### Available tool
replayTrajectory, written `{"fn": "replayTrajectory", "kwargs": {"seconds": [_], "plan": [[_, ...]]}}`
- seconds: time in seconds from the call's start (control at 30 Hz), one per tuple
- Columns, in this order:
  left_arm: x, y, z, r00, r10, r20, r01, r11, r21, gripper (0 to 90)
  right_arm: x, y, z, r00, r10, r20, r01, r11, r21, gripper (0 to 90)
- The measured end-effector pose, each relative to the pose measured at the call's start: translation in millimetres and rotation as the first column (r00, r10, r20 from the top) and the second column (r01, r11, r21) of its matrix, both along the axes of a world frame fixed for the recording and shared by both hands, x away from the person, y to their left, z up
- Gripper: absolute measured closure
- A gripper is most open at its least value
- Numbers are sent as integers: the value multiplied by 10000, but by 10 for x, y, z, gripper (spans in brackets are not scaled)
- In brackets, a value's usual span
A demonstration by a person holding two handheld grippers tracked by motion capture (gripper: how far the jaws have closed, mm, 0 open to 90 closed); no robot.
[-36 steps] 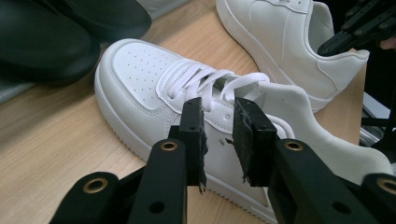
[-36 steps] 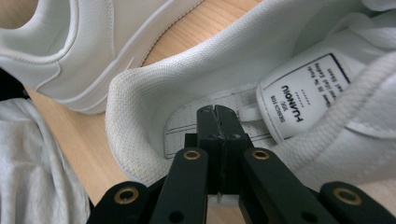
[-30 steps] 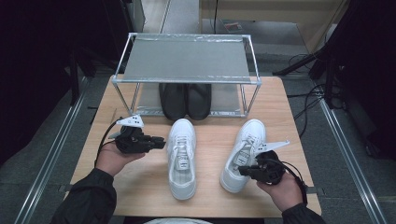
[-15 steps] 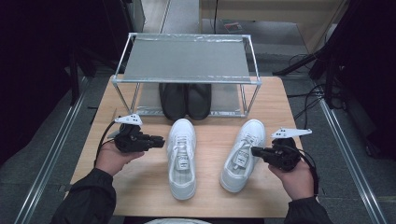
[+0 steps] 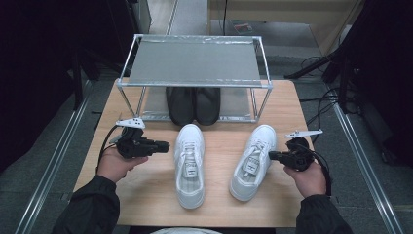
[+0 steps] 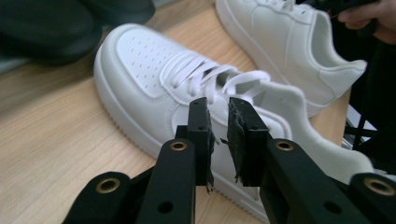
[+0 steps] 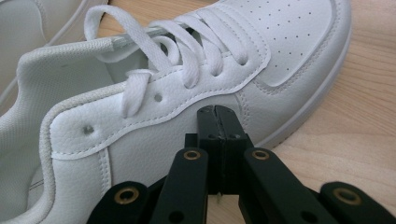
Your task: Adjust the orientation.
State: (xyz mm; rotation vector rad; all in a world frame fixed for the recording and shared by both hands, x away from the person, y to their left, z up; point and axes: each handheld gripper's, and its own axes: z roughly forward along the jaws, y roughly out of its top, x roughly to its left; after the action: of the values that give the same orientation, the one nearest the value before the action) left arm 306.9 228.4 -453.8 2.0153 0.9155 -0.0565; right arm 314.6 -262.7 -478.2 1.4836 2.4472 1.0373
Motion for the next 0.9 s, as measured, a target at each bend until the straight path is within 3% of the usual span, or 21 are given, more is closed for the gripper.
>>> {"fn": "replayTrajectory", "kwargs": {"seconds": [0.33,0.4,0.53,0.7,0.8,0.9], "plan": [[14,-6,-33,9999,60,-115,-58,9998,169,809,66,106,-8,9994,195,273,-194,9998,-54,900],[10,-14,-46,9995,199,-261,-199,9998,-11,790,85,149,-6,9993,196,309,-193,9998,-94,900],[-22,-51,-54,9996,163,-211,-160,9998,133,810,128,239,-7,9985,413,372,-414,9991,20,900],[-36,-46,-85,9982,420,-426,-414,9990,149,813,171,402,-8,9963,744,435,-747,9972,39,900],[-54,-21,-104,9981,466,-414,-460,9988,170,813,189,472,19,9933,1026,539,-1018,9947,-169,900],[-71,1,-142,9975,520,-484,-514,9986,138,815,145,478,100,9885,1189,935,-1171,9928,-244,900]]}}
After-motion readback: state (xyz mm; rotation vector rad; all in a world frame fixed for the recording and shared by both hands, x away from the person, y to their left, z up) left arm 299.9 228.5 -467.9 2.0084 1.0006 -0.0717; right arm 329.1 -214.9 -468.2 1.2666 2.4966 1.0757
